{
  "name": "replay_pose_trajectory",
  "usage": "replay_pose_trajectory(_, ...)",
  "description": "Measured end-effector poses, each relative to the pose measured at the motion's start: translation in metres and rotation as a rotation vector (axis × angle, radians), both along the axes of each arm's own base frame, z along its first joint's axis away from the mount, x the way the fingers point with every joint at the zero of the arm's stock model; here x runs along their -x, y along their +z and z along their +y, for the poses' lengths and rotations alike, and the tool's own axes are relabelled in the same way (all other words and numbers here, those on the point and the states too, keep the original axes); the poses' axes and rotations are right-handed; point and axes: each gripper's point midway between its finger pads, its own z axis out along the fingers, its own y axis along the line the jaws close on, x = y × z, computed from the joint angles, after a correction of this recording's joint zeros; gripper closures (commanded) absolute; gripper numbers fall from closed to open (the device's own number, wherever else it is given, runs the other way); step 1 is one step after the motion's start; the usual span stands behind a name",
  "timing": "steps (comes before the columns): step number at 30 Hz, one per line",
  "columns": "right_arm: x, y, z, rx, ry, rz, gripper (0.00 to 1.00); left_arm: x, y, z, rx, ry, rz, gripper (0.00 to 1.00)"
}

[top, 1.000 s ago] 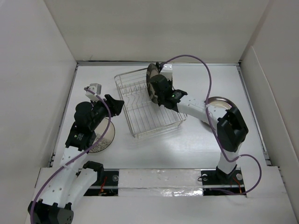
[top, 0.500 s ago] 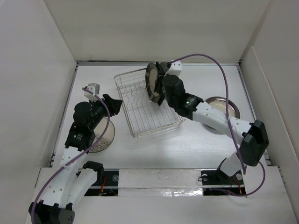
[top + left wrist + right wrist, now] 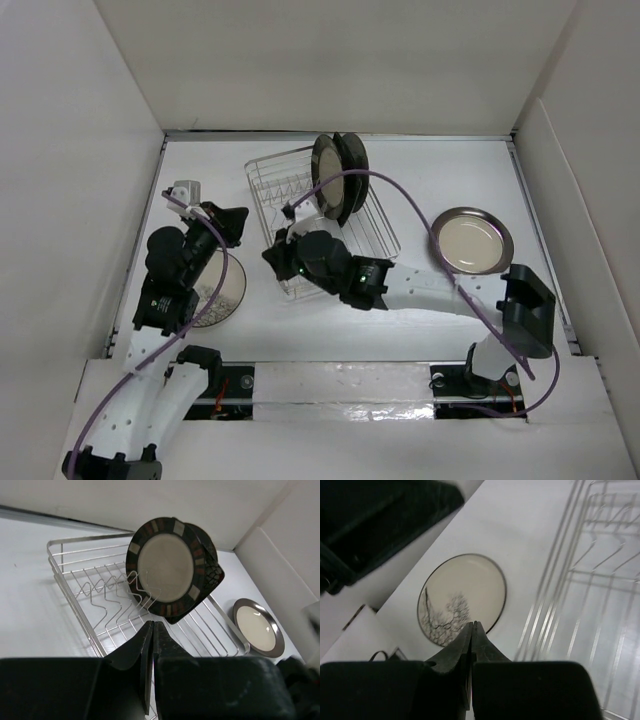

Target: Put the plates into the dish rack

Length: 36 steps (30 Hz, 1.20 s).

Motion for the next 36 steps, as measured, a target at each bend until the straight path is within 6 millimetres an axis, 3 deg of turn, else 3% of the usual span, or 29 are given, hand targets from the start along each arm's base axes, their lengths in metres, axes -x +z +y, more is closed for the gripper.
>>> replay_pose_trajectory(6, 0.039, -0.039, 0.034, 0.003, 0.065, 0.096, 1.00, 0.019, 0.037, 0.008, 0.041, 0.025, -0.134, 0.80)
replay_pose_trajectory(9, 0.048, -0.061, 0.045, 0.015, 0.070, 0.144, 0.86, 0.028, 0.052, 0.012, 0.058, 0.039, -0.191, 0.77)
replay_pose_trajectory(13, 0.051, -0.089, 0.064, 0.016, 0.058, 0.218, 0.59, 0.037, 0.064, 0.012, 0.072, 0.039, -0.232, 0.74)
replay_pose_trajectory(16, 0.051, -0.115, 0.074, 0.015, 0.031, 0.288, 0.50, 0.039, 0.068, 0.010, 0.077, 0.033, -0.244, 0.72)
replay_pose_trajectory(23, 0.056, -0.167, 0.088, -0.023, -0.077, 0.465, 0.48, 0.050, 0.079, 0.002, 0.096, -0.005, -0.281, 0.68)
replay_pose_trajectory(30, 0.074, -0.180, 0.105, -0.121, -0.176, 0.601, 0.48, 0.068, 0.092, 0.001, 0.115, -0.020, -0.341, 0.67)
replay_pose_trajectory(36, 0.083, -0.189, 0.124, -0.184, -0.225, 0.680, 0.47, 0.072, 0.091, -0.004, 0.111, -0.043, -0.337, 0.67)
